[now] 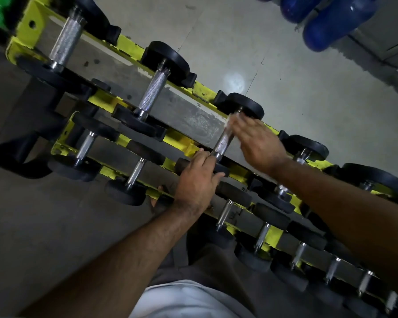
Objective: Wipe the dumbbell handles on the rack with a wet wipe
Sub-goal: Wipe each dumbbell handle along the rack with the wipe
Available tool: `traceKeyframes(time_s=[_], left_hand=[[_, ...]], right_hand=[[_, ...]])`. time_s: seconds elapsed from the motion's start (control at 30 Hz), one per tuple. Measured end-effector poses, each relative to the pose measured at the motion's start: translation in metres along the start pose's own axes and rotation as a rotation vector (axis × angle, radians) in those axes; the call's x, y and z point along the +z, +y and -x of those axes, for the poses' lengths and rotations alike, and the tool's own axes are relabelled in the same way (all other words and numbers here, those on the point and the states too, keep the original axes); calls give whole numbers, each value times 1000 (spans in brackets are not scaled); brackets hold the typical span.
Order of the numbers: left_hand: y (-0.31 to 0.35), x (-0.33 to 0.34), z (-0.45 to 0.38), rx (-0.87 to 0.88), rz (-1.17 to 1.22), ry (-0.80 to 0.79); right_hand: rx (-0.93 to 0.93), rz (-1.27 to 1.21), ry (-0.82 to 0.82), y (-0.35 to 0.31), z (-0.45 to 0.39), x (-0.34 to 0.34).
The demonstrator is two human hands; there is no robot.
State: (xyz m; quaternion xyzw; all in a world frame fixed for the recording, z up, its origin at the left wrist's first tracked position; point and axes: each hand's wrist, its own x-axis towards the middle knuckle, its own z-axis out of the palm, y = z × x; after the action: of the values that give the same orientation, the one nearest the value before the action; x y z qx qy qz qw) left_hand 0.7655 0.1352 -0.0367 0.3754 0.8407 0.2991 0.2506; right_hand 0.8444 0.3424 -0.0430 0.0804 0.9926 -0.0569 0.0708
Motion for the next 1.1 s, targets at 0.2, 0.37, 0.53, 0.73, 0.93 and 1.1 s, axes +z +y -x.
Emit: traceKeyframes(time_s=[0.2, 0.37, 0.53, 0.73, 0.93, 1.1], left_hand=[[-8, -8, -6, -34, 85, -21], [-10, -9, -8, -29, 99, -21], [-6, -9, -8, -63, 73, -8], [3, -16, -10, -102, -19, -47], [24, -8, 0, -161, -77, 14], [51, 2, 15, -211, -180, 112]], right_hand=[[-104, -91, 20, -16, 7, 19], [35, -136, 140, -5, -2, 21], [-279, -181, 54, -13, -1, 25], [-285, -156, 111, -22, 0, 18], [-105, -356, 135, -37, 9, -2], [421, -765, 136, -45, 35, -13]])
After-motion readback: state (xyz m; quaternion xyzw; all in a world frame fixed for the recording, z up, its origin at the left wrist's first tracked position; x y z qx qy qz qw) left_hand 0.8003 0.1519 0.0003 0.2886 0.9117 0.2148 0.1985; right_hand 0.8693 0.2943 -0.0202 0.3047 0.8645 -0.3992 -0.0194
